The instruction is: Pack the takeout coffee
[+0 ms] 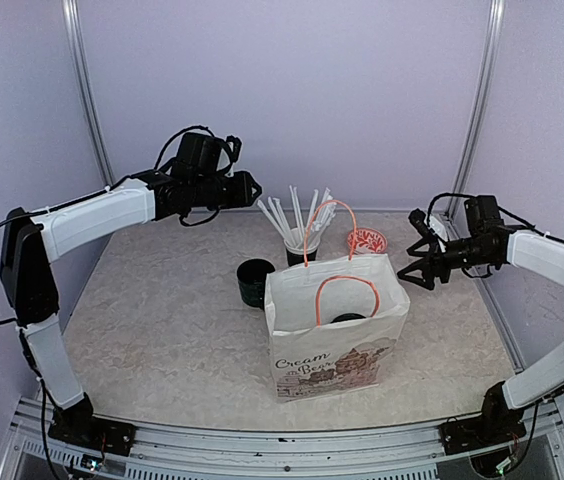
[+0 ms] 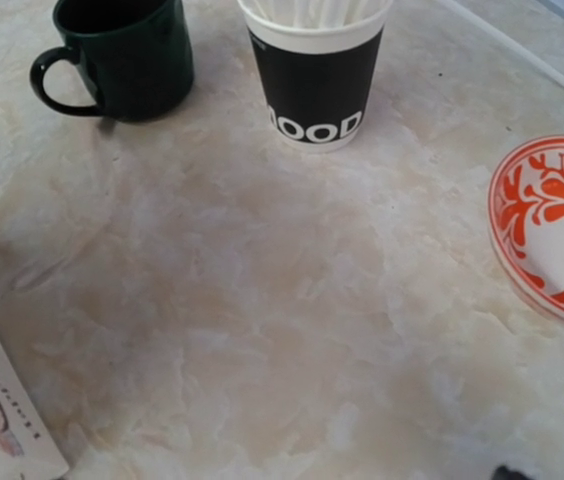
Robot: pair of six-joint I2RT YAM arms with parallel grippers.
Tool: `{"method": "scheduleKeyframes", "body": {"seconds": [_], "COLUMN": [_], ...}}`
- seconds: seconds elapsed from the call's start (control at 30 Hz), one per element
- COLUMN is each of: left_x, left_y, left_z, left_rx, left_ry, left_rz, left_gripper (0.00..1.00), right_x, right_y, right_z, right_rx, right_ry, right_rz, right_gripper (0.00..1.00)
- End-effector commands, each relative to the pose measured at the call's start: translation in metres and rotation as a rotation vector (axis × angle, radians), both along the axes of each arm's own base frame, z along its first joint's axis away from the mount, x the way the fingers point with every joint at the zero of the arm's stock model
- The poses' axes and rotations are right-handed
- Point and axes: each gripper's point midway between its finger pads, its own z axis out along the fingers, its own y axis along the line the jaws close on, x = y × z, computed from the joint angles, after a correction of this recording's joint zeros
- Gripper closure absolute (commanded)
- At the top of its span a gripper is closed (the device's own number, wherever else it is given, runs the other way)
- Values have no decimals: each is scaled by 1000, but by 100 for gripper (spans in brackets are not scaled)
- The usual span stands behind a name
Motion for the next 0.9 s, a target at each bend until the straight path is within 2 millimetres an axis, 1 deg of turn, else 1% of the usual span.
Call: {"method": "scheduleKeyframes", "body": {"seconds": [0.0, 0.17, 0.3, 0.4, 0.47, 0.53, 0.6, 0.67, 0.73, 0.77, 0.83, 0.87], "left_x": [2, 1, 2, 4, 5, 5, 6, 6, 5, 5, 1, -1], "left_y": [-11, -15, -17, -18, -17, -17, -18, -20, -23, -23, -24, -23], "left_z": [-11, -12, -15, -18, -18, -18, -19, -21, -21, -19, -10, -3], "left_rx": [-20, -32, -30, -18, -14, -11, -4, -4, -2, -2, -7, -9], "left_ry": [25, 29, 36, 44, 45, 45, 50, 57, 57, 51, 35, 25], "left_rz": [-45, -65, -70, -67, -64, -63, -68, -76, -82, -82, -84, -83], "left_gripper": [69, 73, 80, 83, 84, 82, 81, 85, 93, 97, 100, 100], "right_x": [0, 1, 1, 0, 0, 0, 0, 0, 0, 0, 0, 0], "right_y": [3, 3, 3, 3, 3, 3, 3, 3, 3, 3, 2, 2], "right_z": [5, 3, 4, 4, 4, 4, 4, 5, 5, 4, 4, 4], "right_rx": [-10, -11, -13, -14, -14, -14, -14, -13, -14, -15, -17, -16], "right_ry": [-19, -13, -17, -15, -17, -18, -17, -19, -19, -18, -21, -19], "right_rz": [13, 14, 16, 15, 15, 15, 15, 14, 14, 13, 10, 11], "right_gripper": [11, 11, 11, 11, 11, 11, 11, 11, 11, 11, 11, 11]}}
